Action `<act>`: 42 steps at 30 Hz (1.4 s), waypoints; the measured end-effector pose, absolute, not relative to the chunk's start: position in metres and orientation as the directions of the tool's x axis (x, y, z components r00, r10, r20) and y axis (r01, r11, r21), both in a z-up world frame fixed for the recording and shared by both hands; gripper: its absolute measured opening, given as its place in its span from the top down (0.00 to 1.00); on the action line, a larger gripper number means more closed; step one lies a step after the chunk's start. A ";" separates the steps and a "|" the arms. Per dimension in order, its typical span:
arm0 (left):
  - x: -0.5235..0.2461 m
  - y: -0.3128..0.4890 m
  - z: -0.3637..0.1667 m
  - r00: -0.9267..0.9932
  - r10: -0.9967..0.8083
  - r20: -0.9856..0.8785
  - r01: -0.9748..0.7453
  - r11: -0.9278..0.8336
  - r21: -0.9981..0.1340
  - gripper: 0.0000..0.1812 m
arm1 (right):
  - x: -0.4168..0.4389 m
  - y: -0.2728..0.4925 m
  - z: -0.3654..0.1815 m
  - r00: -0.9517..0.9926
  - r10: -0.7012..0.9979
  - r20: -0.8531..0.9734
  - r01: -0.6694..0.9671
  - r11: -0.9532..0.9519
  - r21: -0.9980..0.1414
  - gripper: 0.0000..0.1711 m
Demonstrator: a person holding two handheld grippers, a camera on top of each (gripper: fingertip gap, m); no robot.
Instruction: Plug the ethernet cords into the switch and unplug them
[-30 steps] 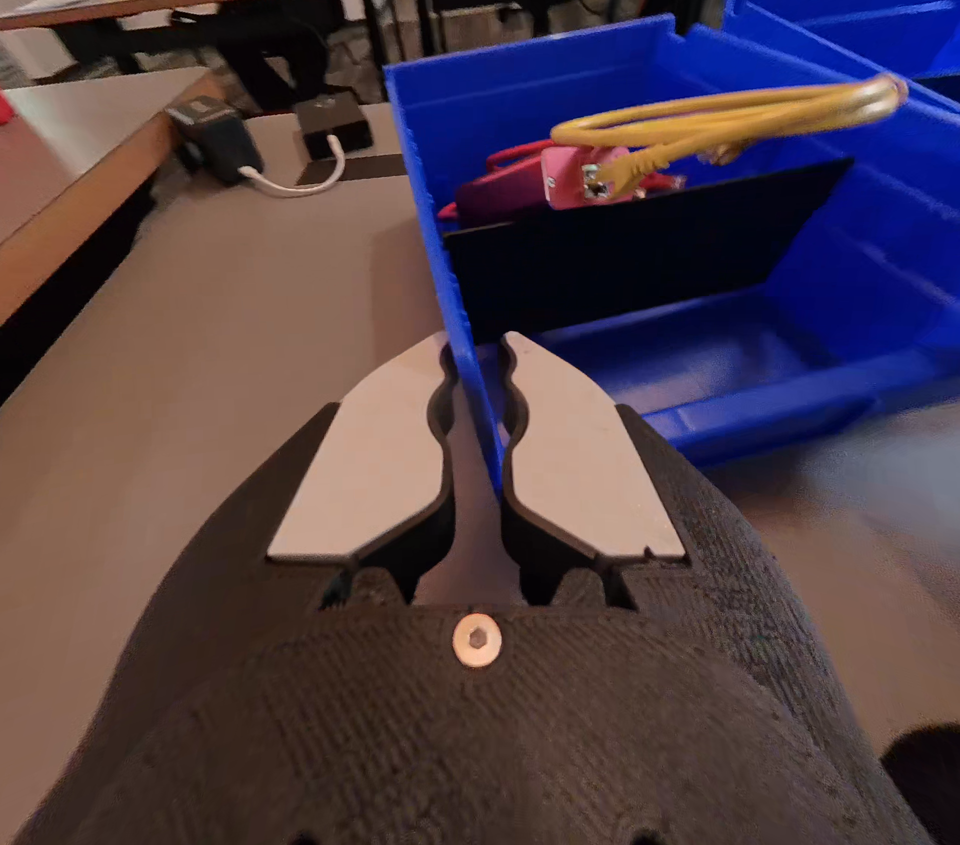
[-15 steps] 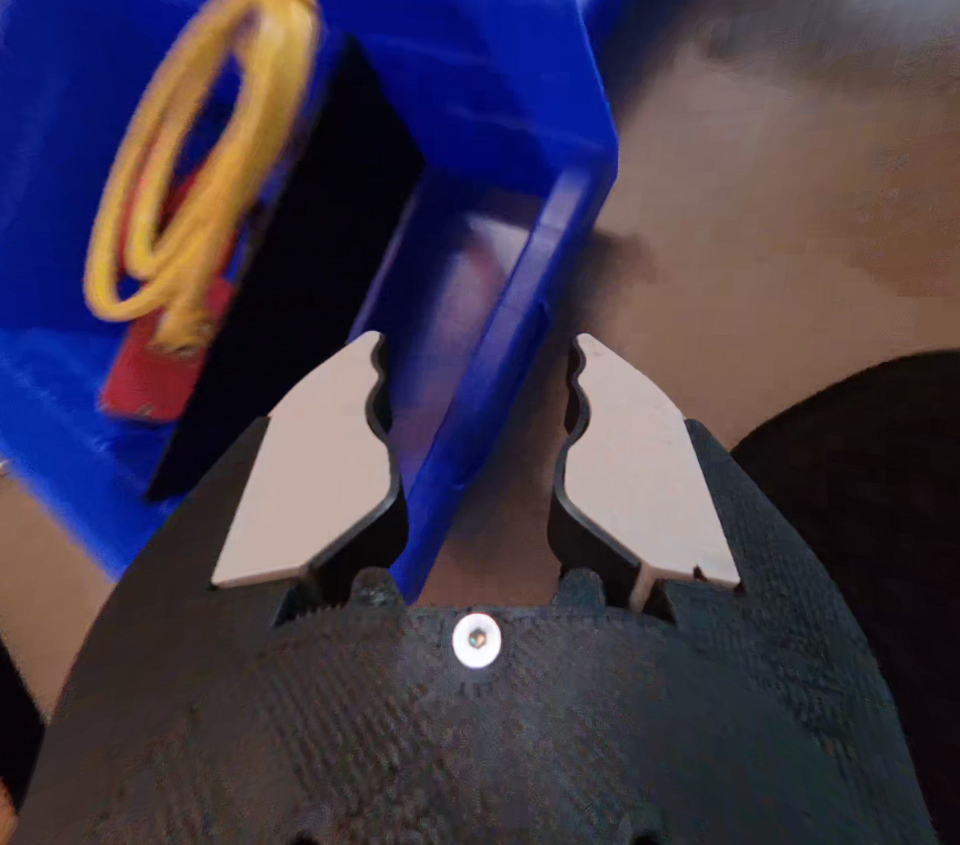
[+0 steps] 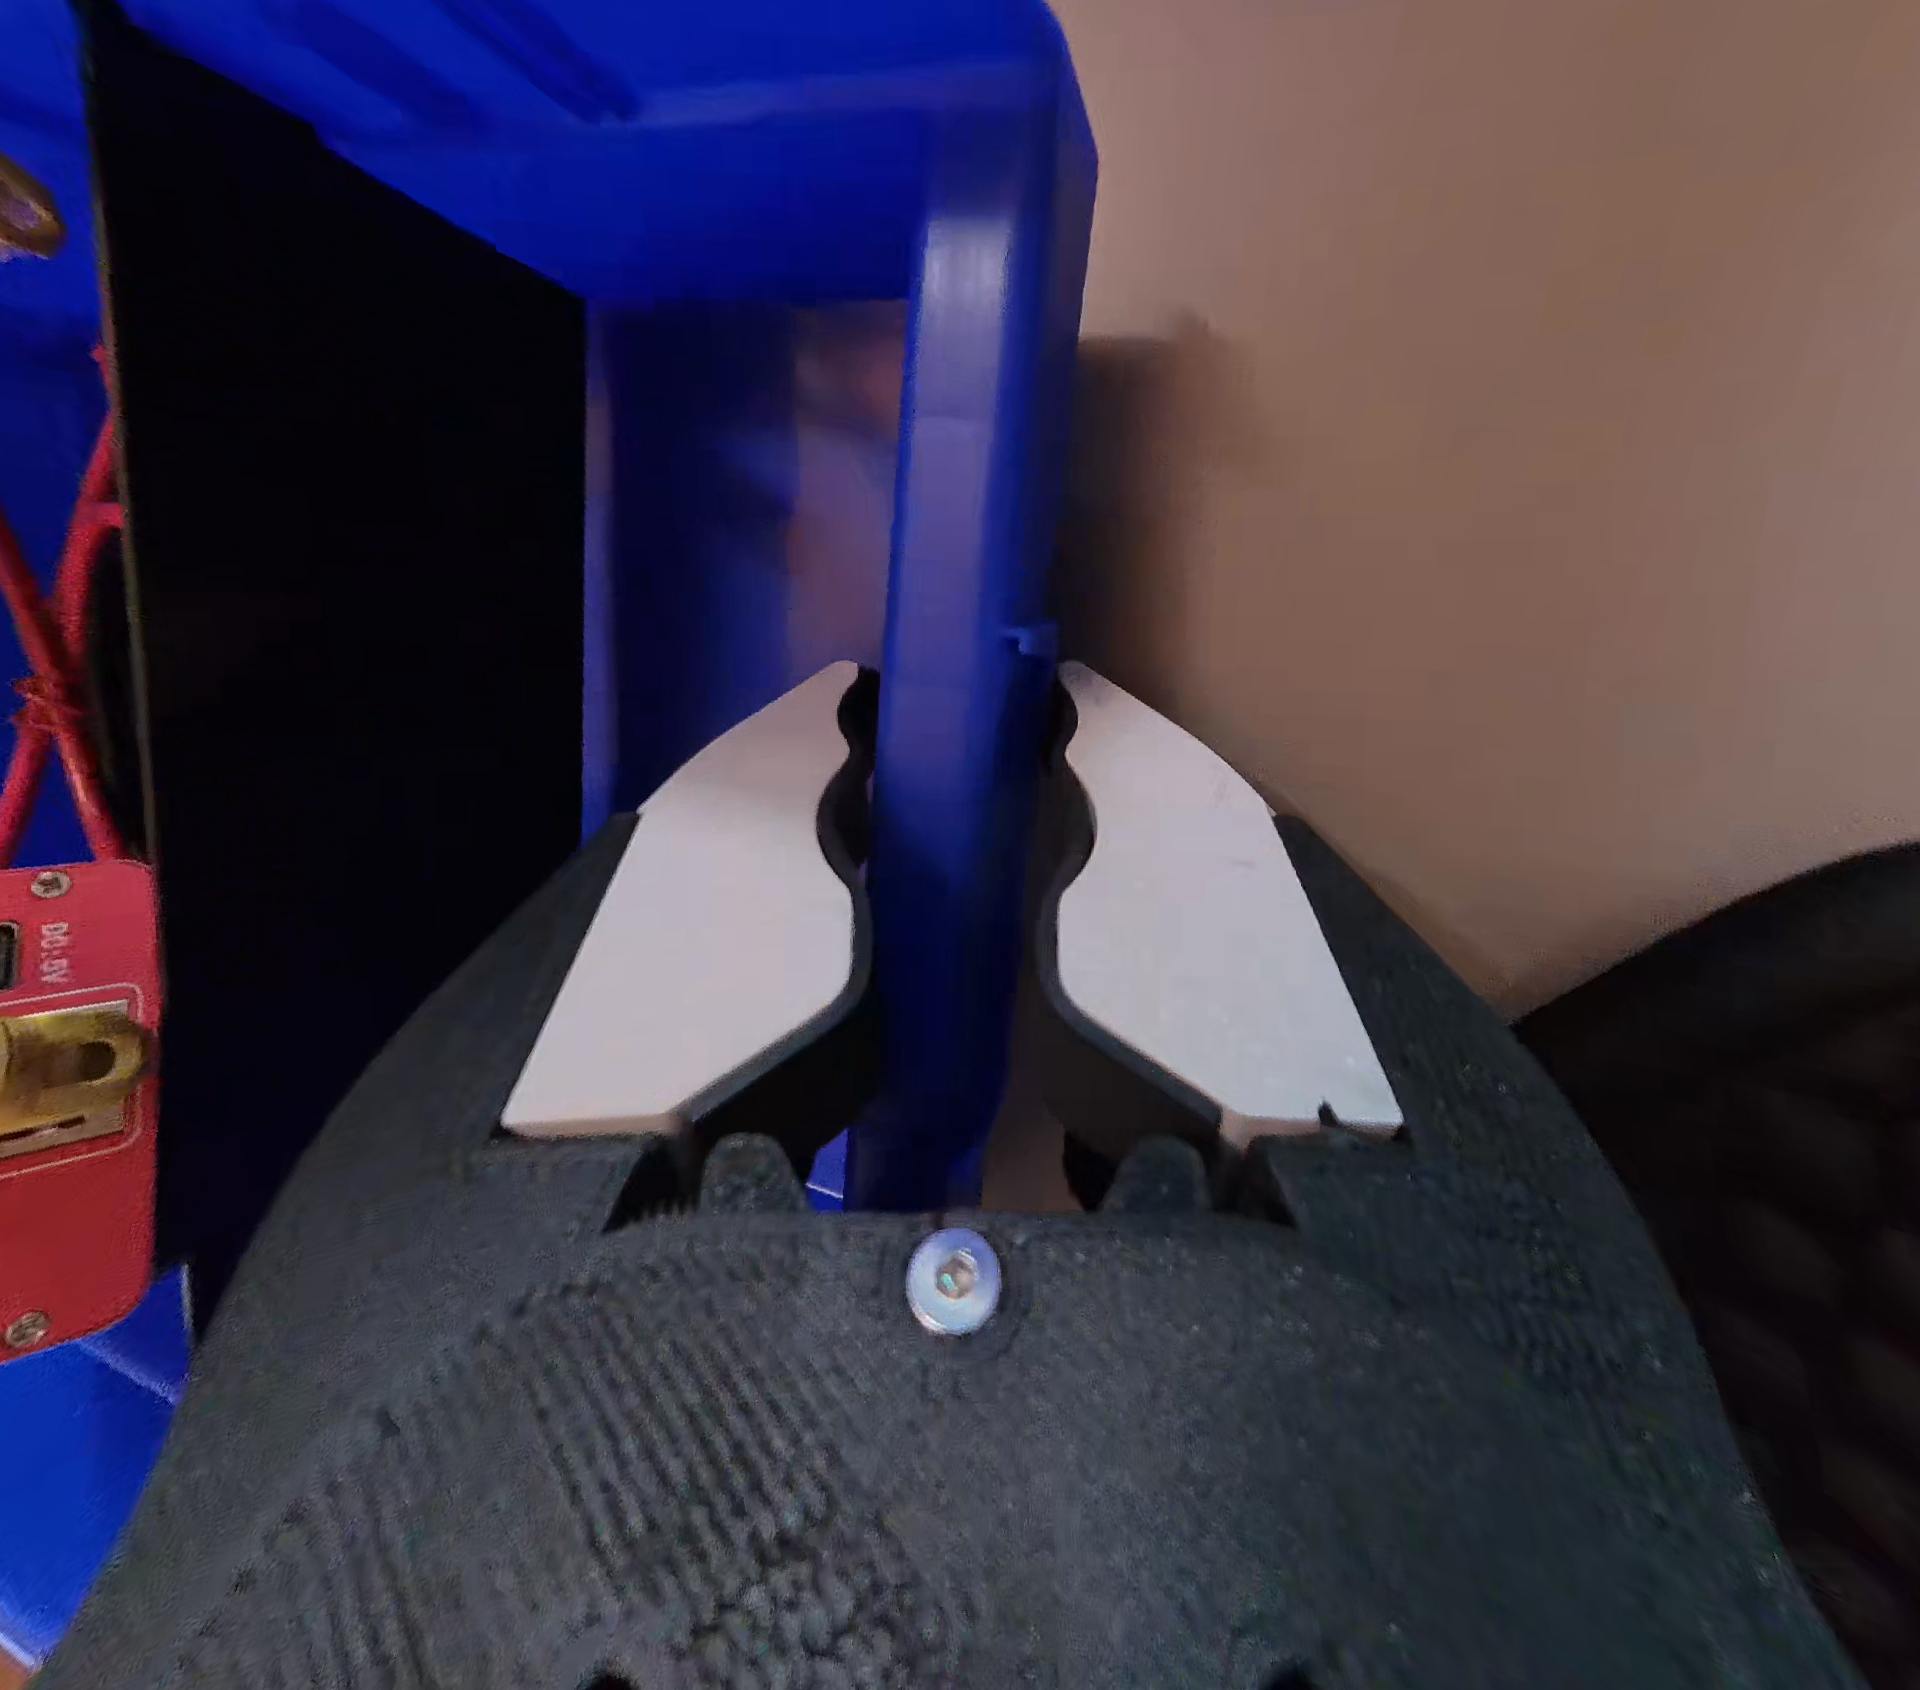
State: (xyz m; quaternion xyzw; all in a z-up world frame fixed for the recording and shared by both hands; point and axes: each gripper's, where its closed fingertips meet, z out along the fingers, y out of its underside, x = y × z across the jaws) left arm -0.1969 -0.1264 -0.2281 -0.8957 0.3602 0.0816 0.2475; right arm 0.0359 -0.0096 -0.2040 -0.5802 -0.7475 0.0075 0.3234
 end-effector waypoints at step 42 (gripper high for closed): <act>-0.381 -0.051 -0.138 0.781 -0.357 -0.512 -0.570 -0.741 -0.354 0.69 | 0.065 0.045 -0.129 0.437 0.892 0.113 0.217 0.018 -0.976 0.73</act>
